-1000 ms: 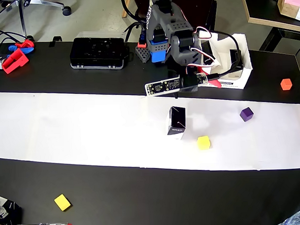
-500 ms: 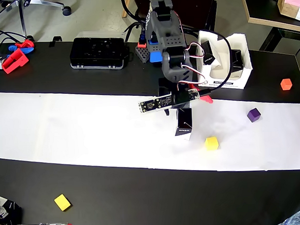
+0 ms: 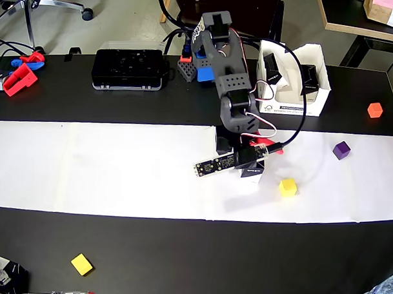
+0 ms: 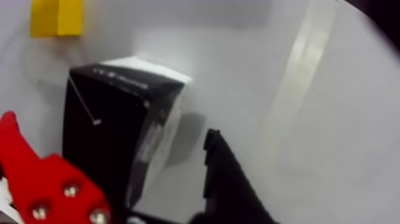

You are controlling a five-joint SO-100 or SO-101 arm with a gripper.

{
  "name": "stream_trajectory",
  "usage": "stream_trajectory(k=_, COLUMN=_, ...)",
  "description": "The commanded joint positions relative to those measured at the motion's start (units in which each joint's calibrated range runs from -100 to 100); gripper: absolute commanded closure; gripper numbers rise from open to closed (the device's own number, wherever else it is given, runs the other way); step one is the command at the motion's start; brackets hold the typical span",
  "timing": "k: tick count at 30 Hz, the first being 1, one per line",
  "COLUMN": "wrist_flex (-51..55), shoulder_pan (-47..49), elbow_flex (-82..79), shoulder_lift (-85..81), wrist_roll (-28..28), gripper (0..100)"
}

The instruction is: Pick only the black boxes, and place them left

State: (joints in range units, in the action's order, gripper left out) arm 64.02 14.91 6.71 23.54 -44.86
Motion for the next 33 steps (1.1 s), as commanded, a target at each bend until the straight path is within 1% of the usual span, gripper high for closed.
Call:
stream_trajectory(k=1, wrist_flex=-1.1, shoulder_pan=3.2, elbow_flex=8.5, shoulder_lift=0.4, wrist_roll=4.1, gripper=48)
stream_trajectory(k=7, wrist_flex=-1.0, shoulder_pan=4.9, elbow_flex=8.7, shoulder_lift=0.9, wrist_roll=5.5, gripper=83)
stream_trajectory(k=9, wrist_flex=-0.6, shoulder_pan=5.4, elbow_flex=8.1, shoulder_lift=0.9, wrist_roll=5.6, gripper=92)
stream_trajectory(k=10, wrist_flex=-0.5, shoulder_pan=6.1, elbow_flex=8.0, shoulder_lift=0.8, wrist_roll=5.9, gripper=94)
stream_trajectory(k=12, wrist_flex=-0.4, shoulder_pan=7.5, elbow_flex=8.0, shoulder_lift=0.8, wrist_roll=7.3, gripper=94)
stream_trajectory(k=14, wrist_flex=1.8, shoulder_pan=8.4, elbow_flex=9.2, shoulder_lift=0.3, wrist_roll=8.0, gripper=94)
stream_trajectory(k=18, wrist_flex=11.6, shoulder_pan=9.5, elbow_flex=13.9, shoulder_lift=-6.0, wrist_roll=8.1, gripper=94)
stream_trajectory(k=21, wrist_flex=16.9, shoulder_pan=10.7, elbow_flex=15.9, shoulder_lift=-10.8, wrist_roll=8.4, gripper=95)
stream_trajectory(k=28, wrist_flex=18.7, shoulder_pan=17.1, elbow_flex=18.4, shoulder_lift=-21.3, wrist_roll=12.1, gripper=95)
stream_trajectory(k=33, wrist_flex=18.7, shoulder_pan=25.5, elbow_flex=17.7, shoulder_lift=-28.4, wrist_roll=15.1, gripper=95)
